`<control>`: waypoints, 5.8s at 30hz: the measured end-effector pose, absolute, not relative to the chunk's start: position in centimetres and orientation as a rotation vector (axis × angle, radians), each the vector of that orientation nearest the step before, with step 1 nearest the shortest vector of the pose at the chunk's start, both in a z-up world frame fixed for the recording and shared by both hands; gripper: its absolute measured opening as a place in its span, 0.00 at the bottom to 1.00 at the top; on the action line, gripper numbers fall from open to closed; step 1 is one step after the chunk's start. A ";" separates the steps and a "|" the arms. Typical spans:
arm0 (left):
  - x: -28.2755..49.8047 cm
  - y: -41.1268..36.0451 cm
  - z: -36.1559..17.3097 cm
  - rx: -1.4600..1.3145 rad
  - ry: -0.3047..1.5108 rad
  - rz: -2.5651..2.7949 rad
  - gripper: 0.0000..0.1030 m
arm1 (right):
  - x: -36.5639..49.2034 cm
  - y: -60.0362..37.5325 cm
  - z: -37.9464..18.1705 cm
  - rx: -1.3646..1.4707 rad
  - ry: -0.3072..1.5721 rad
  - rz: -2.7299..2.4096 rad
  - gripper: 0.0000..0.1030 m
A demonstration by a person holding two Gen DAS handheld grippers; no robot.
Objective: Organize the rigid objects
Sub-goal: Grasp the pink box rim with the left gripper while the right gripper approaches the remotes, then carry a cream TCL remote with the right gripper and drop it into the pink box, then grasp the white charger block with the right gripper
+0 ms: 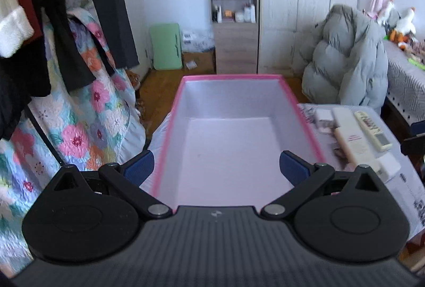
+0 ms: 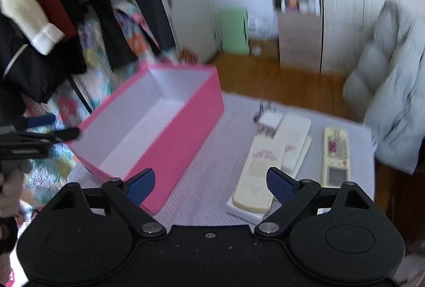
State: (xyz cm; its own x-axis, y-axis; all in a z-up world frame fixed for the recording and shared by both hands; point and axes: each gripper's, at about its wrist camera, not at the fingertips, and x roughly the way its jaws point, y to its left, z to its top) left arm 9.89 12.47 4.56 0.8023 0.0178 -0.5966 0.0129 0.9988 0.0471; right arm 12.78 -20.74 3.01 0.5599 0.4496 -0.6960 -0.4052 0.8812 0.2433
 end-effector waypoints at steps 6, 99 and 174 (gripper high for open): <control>14.5 17.0 3.3 0.069 0.752 0.044 0.94 | 19.6 -19.9 -0.4 0.078 1.071 0.426 0.85; 18.8 17.0 -2.5 -0.022 0.658 0.042 0.02 | 36.3 2.8 -3.3 0.171 1.250 1.017 0.19; 19.9 16.2 -2.6 0.000 0.653 0.079 0.02 | 30.5 -20.9 -1.7 0.024 1.093 0.218 0.60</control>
State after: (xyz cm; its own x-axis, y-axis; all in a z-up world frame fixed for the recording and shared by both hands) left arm 19.85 16.25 -2.60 0.7914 0.0729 -0.6069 -0.0733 0.9970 0.0243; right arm 30.55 -20.92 -1.71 0.4409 0.1875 -0.8777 -0.1636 0.9783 0.1268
